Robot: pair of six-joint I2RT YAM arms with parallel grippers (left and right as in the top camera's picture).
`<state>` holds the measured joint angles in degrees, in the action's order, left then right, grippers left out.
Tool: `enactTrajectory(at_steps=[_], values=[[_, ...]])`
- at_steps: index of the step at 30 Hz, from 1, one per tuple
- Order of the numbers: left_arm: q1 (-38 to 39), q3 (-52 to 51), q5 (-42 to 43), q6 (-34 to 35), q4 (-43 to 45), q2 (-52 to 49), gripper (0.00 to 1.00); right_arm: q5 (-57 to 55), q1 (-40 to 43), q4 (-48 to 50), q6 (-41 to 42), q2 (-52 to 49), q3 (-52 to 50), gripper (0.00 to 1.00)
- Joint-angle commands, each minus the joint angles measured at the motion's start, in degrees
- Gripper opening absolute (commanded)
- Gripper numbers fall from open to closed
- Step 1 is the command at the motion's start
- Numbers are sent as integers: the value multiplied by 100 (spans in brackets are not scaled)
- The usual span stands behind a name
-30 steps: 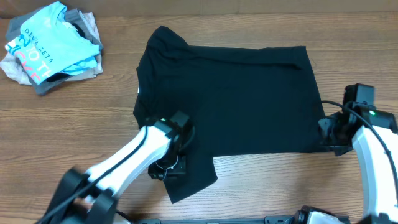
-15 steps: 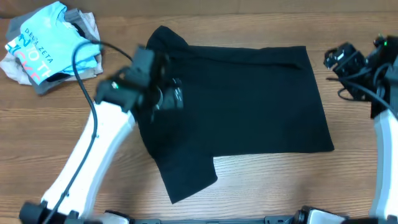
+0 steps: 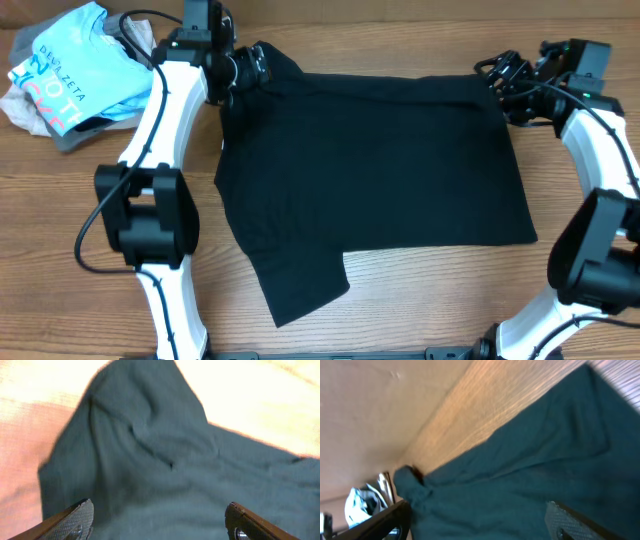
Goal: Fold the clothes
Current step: 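Move both grippers to the shirt's top-left and top-right corners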
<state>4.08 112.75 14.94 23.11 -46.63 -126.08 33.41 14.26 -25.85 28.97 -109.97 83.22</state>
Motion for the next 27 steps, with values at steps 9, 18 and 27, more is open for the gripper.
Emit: enactTrajectory(at_steps=[9,18,27], values=[[-498,1373,702,-483,446,-1416,81,-940,-671,-424,-669,-155,125,93],[-481,1375,772,-605,822,-1781,80,-940,-719,-621,-693,-157,125,93],[-481,1375,909,-737,999,-1967,76,-940,-719,-748,-695,-157,125,93]])
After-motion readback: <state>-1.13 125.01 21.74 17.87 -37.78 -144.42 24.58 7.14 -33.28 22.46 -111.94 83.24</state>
